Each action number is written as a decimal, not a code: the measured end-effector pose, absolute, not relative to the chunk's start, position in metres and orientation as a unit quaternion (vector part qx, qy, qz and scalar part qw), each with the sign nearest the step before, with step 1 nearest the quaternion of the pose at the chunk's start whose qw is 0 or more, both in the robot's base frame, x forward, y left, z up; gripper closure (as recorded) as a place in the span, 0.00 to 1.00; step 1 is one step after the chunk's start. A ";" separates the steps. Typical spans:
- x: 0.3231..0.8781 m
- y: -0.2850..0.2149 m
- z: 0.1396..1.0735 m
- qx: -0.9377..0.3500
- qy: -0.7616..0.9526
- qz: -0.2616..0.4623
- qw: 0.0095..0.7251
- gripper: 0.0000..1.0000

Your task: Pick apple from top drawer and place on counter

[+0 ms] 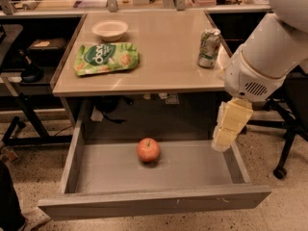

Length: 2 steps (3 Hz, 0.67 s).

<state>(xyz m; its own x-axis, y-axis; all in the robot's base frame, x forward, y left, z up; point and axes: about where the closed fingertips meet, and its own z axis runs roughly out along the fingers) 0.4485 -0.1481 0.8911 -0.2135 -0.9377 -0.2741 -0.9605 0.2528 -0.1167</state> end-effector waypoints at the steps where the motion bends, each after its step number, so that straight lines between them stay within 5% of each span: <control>1: 0.444 -0.129 0.860 -0.614 0.773 0.068 0.143 0.00; 2: 0.446 -0.096 0.818 -0.608 0.776 0.093 0.139 0.00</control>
Offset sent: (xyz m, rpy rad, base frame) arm 0.0033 0.0915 -0.1230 0.1281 0.1170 -0.0075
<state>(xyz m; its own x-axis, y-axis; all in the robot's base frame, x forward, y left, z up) 0.4462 -0.0959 0.8184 -0.2207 -0.9179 -0.3299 -0.9700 0.2420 -0.0245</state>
